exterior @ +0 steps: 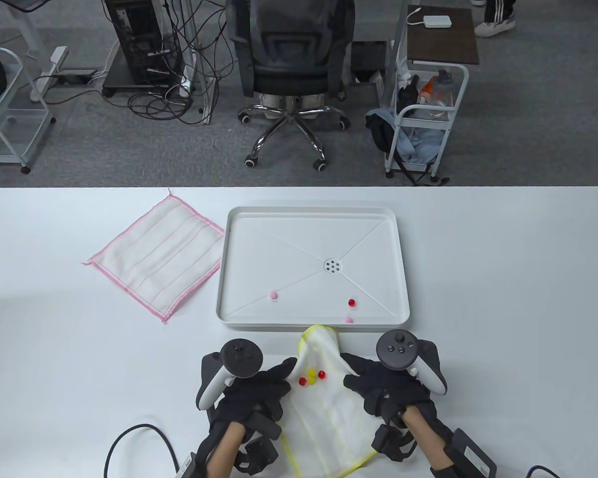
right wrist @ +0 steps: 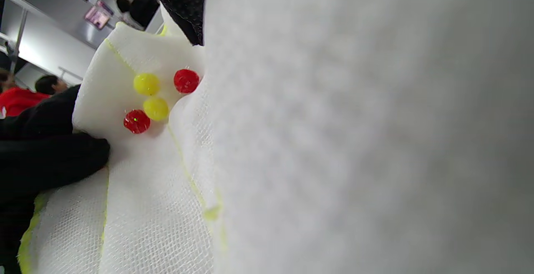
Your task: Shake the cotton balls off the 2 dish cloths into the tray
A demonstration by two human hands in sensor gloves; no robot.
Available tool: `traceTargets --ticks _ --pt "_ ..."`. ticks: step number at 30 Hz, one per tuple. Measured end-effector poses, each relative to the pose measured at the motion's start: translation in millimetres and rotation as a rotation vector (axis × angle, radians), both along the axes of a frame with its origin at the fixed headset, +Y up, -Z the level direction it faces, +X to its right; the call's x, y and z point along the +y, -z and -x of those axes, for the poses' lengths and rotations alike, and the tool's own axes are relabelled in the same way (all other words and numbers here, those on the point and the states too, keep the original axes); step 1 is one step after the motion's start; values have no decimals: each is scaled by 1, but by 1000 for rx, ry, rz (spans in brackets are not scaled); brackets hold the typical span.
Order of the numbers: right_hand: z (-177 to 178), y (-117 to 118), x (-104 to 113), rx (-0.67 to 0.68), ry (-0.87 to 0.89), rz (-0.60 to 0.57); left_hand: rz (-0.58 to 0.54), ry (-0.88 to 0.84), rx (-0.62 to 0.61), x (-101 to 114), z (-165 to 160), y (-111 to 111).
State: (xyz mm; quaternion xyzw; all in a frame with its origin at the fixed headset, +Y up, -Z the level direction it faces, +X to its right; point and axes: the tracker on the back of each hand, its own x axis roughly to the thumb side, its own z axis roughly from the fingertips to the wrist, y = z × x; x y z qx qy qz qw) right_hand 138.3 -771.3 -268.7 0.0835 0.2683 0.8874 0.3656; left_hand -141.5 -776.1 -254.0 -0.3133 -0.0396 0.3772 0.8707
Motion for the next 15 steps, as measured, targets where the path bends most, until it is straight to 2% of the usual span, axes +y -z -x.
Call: traceTargets --ticks 10,15 --pt "10 19 20 42 41 57 76 -177 112 10 21 11" --pt "21 45 38 43 62 97 124 -244 155 27 35 34"
